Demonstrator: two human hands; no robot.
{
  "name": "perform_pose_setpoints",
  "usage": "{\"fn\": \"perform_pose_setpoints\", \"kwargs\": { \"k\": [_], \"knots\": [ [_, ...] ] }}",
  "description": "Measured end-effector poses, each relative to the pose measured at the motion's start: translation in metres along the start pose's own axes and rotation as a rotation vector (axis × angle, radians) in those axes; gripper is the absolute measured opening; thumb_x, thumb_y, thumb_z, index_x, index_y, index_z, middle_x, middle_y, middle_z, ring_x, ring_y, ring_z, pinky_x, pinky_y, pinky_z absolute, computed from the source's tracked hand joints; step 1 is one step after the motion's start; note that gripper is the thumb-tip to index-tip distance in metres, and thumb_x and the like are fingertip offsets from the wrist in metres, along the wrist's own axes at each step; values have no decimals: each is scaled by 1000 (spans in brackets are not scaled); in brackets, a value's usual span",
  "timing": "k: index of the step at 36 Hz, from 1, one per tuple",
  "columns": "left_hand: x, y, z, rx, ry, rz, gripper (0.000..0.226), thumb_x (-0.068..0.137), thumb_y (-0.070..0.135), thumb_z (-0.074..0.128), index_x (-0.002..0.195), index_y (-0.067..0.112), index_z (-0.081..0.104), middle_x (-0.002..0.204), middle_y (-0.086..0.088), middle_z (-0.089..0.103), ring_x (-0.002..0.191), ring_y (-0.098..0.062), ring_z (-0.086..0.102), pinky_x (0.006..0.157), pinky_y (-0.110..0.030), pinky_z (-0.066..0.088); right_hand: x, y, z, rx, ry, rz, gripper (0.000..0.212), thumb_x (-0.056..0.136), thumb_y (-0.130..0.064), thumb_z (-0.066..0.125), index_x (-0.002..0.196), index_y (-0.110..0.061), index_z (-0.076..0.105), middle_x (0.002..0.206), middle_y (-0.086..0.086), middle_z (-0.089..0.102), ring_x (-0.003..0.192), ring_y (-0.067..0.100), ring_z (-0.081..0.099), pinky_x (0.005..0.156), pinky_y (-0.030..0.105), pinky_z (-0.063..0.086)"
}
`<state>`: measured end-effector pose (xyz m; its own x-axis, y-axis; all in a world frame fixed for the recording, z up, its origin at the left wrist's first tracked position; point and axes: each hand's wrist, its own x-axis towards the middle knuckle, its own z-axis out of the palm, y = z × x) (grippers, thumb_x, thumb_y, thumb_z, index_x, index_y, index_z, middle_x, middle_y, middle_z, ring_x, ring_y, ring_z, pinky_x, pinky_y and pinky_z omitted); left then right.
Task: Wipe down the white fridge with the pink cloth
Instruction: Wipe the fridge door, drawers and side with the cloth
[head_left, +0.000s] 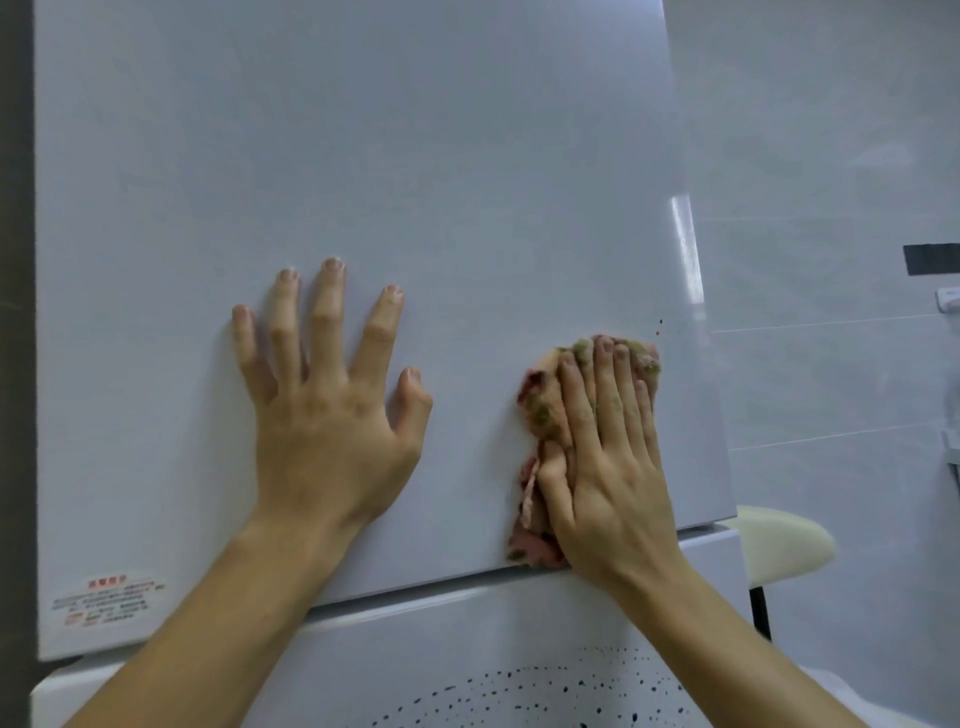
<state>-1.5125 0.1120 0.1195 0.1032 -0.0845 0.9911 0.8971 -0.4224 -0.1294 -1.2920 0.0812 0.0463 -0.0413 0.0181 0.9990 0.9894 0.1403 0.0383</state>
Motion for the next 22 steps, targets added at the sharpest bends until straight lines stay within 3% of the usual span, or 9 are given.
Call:
{"fn": "perform_pose_setpoints", "kwargs": {
  "k": [5, 9, 14, 20, 22],
  "knots": [
    [0, 1, 3, 25, 28, 3, 61, 98, 40, 46, 154, 17, 50, 164, -22, 36, 153, -50, 27, 123, -70, 13, 44, 5, -2, -50, 20, 32, 74, 98, -54, 43, 165, -29, 26, 174, 19, 10, 163, 32, 3, 132, 55, 3],
    [0, 1, 2, -2, 26, -6, 61, 96, 40, 48, 152, 17, 52, 163, -21, 37, 153, -49, 27, 123, -70, 13, 88, 9, -3, -59, 9, 111, 76, 98, -69, 36, 165, -39, 20, 176, 12, 2, 163, 24, -5, 131, 52, -6],
    [0, 4, 2, -37, 29, -28, 60, 96, 38, 48, 151, 16, 53, 163, -22, 37, 153, -48, 26, 124, -69, 11, 81, 15, 2, -49, 53, 98, 65, 108, -45, 27, 167, -17, 22, 175, 16, 10, 163, 31, 2, 132, 53, 5],
    [-2, 4, 6, -70, 53, -25, 58, 96, 33, 49, 151, 14, 54, 163, -23, 37, 154, -48, 26, 125, -69, 10, 28, 23, -4, -4, 33, 108, 61, 109, -25, 28, 164, 1, 21, 174, 21, 9, 163, 35, 2, 133, 44, -1],
    [-3, 4, 7, -70, 58, -24, 58, 97, 33, 49, 151, 14, 54, 164, -22, 37, 154, -48, 26, 125, -69, 10, 4, 28, -7, 23, 20, 110, 62, 107, -21, 29, 163, 3, 22, 174, 21, 9, 163, 36, 3, 133, 48, 2]
  ]
}}
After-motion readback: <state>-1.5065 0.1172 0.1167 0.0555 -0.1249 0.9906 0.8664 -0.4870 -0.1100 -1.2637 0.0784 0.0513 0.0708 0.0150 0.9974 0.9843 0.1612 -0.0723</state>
